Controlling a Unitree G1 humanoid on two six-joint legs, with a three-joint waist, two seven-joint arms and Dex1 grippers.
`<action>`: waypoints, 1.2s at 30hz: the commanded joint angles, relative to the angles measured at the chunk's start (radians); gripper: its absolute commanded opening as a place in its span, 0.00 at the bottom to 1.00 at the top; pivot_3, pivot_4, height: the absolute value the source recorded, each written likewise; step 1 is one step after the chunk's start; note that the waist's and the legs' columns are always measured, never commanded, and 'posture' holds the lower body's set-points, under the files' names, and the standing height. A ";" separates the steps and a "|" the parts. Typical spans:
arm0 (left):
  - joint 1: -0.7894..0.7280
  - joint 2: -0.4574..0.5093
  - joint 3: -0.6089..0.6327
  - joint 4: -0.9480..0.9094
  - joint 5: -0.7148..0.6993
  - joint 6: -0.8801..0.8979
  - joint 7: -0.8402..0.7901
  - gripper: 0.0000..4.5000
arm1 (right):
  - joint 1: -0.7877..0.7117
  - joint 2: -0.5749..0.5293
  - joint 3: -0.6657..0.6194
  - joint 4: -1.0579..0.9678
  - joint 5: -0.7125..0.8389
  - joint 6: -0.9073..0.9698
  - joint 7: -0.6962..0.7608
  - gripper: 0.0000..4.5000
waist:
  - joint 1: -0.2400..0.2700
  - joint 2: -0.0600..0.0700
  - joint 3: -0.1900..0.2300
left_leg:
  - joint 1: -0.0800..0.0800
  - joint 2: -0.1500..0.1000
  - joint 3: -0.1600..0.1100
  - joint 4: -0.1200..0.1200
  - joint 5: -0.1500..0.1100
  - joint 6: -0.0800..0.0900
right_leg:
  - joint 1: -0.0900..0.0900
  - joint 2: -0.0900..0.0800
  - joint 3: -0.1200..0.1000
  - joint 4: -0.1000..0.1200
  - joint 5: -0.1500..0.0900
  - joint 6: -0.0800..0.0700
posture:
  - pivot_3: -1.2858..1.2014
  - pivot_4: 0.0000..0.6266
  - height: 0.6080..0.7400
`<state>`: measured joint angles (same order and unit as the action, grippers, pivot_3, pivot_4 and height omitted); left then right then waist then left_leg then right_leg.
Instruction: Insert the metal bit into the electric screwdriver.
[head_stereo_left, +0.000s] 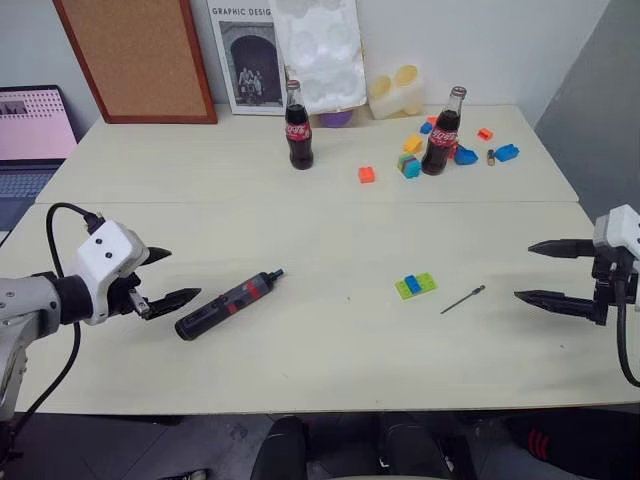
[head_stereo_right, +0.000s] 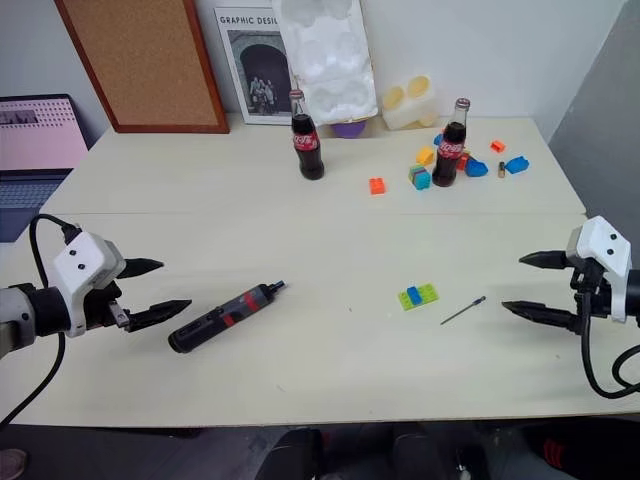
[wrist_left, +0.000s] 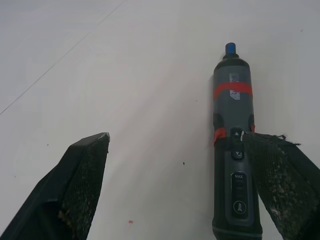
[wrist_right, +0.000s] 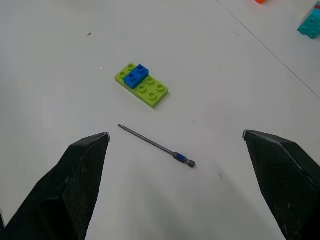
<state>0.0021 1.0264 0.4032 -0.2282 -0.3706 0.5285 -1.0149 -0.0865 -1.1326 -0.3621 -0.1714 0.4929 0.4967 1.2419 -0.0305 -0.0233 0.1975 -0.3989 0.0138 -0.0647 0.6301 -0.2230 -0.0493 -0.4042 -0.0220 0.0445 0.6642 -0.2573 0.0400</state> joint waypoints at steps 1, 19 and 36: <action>0.007 0.017 0.055 -0.027 -0.017 0.007 -0.003 0.97 | -0.016 -0.012 -0.010 -0.007 0.002 -0.014 0.007 1.00 | 0.000 0.000 0.000 | 0.000 0.000 0.000 0.000 0.000 0.000 | 0.000 0.000 0.000 0.000 0.000 0.000 | 0.52 0.24 1.00; -0.016 0.033 0.042 -0.113 -0.040 0.056 0.023 0.97 | -0.105 0.008 0.091 0.001 0.000 -0.038 0.010 1.00 | -0.001 0.000 0.000 | 0.000 0.000 0.001 0.000 0.000 0.000 | 0.000 0.000 0.001 0.000 0.001 0.001 | 0.52 0.24 1.00; -0.190 -0.029 -0.361 -0.342 -0.019 -0.005 0.010 0.97 | -0.523 0.201 0.659 0.112 -0.297 -0.053 0.044 1.00 | -0.002 -0.001 0.000 | 0.000 0.000 0.003 0.002 0.000 0.000 | -0.001 0.001 0.003 0.000 0.004 0.002 | 0.52 0.24 1.00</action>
<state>-0.1666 1.0008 0.0577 -0.5542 -0.4074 0.5453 -1.0134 -0.5683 -0.9415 0.2682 -0.1117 0.2486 0.4782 1.2657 -0.0328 -0.0238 0.1972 -0.3996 0.0141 -0.0624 0.6326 -0.2229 -0.0493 -0.4053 -0.0208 0.0470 0.6645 -0.2539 0.0417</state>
